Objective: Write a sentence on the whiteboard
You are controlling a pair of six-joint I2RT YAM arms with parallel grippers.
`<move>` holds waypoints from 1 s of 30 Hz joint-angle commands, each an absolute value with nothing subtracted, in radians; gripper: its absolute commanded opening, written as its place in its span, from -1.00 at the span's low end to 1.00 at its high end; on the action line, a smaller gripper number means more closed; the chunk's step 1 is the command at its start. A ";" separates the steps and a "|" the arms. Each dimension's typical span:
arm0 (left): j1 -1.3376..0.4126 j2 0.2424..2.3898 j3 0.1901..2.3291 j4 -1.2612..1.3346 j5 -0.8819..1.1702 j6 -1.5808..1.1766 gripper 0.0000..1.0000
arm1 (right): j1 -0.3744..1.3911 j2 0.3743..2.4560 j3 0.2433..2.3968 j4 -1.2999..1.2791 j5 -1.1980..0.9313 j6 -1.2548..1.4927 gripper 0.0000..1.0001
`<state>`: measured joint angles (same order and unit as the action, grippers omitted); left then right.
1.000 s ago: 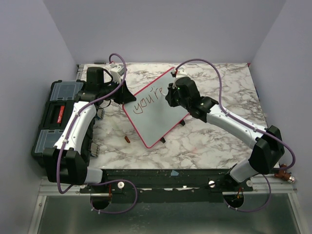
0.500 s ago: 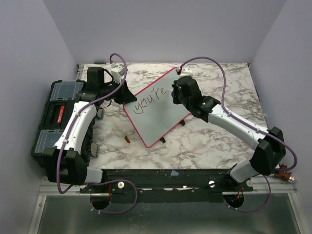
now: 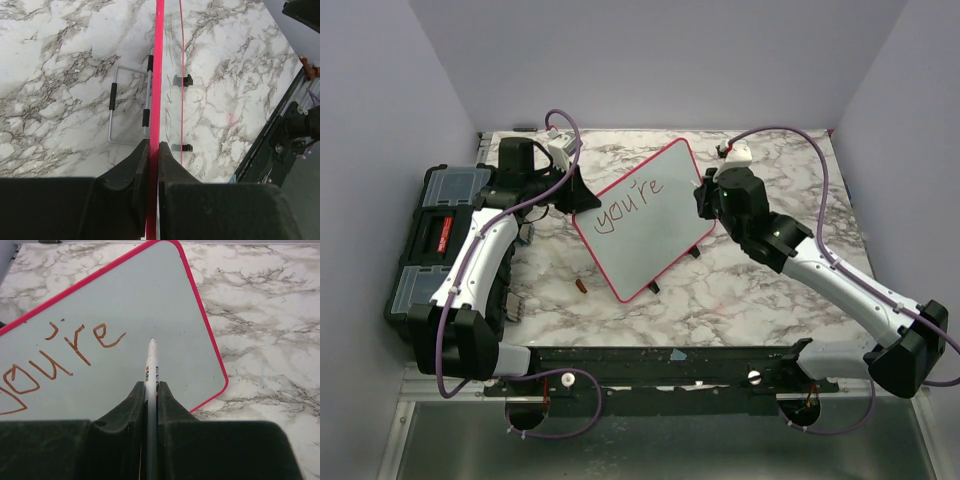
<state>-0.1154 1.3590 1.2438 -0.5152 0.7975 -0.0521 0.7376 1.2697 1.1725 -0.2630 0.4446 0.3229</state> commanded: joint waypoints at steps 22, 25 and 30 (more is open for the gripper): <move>-0.115 1.315 1.246 -0.437 0.770 -0.013 -1.00 | 0.923 1.252 1.224 -0.475 0.315 0.333 -0.99; -0.116 1.319 1.247 -0.437 0.770 -0.014 -1.00 | 0.994 1.263 1.217 -0.472 0.358 0.329 -0.99; -0.115 1.318 1.243 -0.431 0.771 -0.017 -1.00 | 1.097 1.296 1.215 -0.440 0.421 0.326 -0.99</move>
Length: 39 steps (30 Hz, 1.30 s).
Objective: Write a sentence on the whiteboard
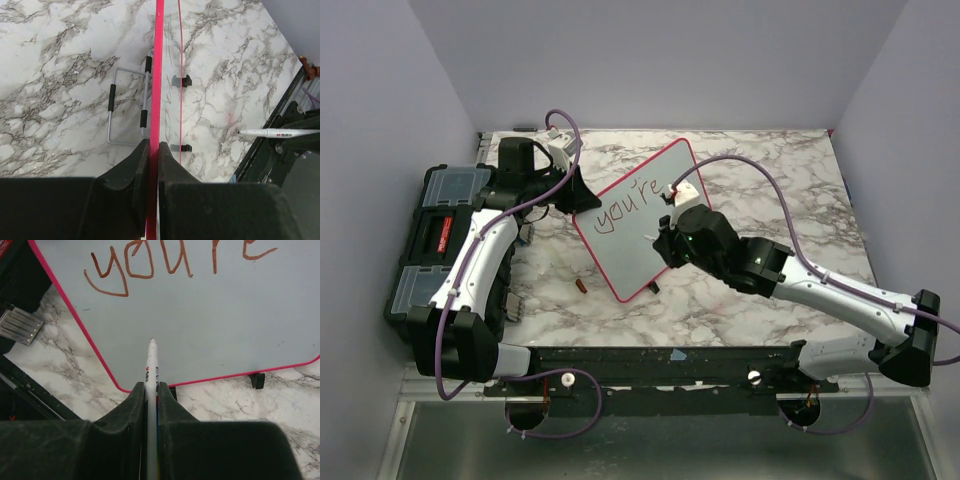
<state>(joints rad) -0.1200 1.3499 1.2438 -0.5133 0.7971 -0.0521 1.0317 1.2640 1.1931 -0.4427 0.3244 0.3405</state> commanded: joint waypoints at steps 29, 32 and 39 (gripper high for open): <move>-0.118 1.322 1.241 -0.426 0.769 -0.026 -1.00 | 1.280 1.489 1.257 -0.279 0.532 0.348 -0.99; -0.120 1.321 1.238 -0.425 0.767 -0.026 -1.00 | 1.281 1.515 1.276 -0.278 0.569 0.368 -0.99; -0.121 1.318 1.234 -0.427 0.764 -0.025 -1.00 | 1.281 1.575 1.315 -0.245 0.610 0.385 -0.99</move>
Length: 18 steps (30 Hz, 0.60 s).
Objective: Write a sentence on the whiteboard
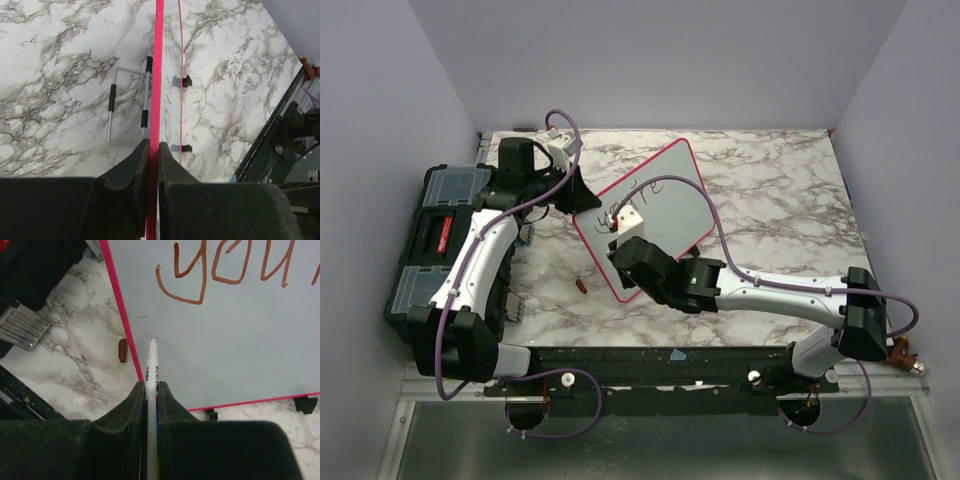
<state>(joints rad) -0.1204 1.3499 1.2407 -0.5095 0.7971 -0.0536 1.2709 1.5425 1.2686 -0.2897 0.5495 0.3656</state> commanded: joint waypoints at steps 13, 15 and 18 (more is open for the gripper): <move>-0.124 1.314 1.235 -0.429 0.762 -0.025 -1.00 | 1.281 1.657 1.349 -0.241 0.634 0.381 -0.99; -0.123 1.316 1.235 -0.429 0.761 -0.024 -1.00 | 1.281 1.655 1.338 -0.241 0.628 0.388 -0.99; -0.123 1.315 1.237 -0.430 0.760 -0.023 -1.00 | 1.281 1.651 1.315 -0.245 0.616 0.402 -0.99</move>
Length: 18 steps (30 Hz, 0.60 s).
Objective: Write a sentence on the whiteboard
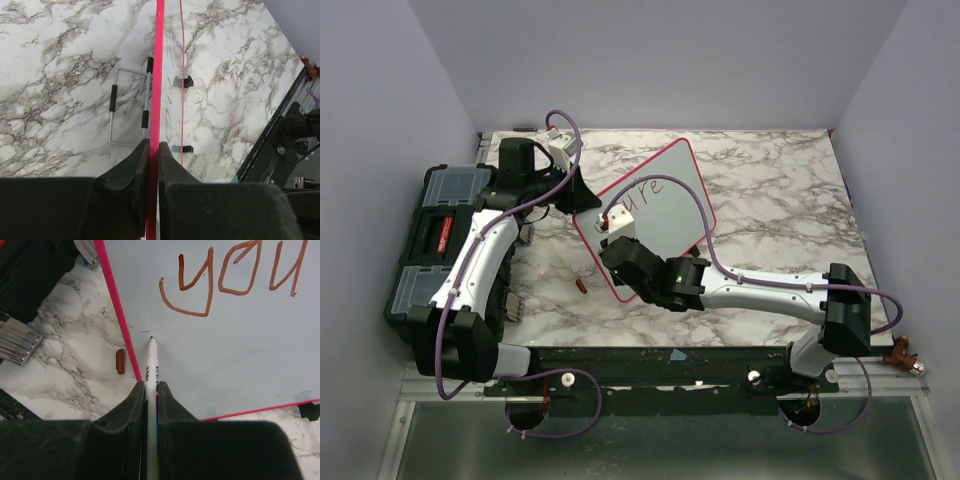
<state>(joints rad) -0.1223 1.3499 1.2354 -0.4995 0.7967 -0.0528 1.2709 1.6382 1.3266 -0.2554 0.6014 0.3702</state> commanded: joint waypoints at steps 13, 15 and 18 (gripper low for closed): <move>-0.123 1.307 1.238 -0.431 0.760 -0.023 -1.00 | 1.281 1.622 1.216 -0.264 0.557 0.472 -0.99; -0.123 1.307 1.238 -0.430 0.762 -0.023 -1.00 | 1.281 1.619 1.206 -0.267 0.557 0.480 -0.99; -0.123 1.306 1.239 -0.431 0.763 -0.023 -1.00 | 1.281 1.616 1.197 -0.273 0.569 0.486 -0.99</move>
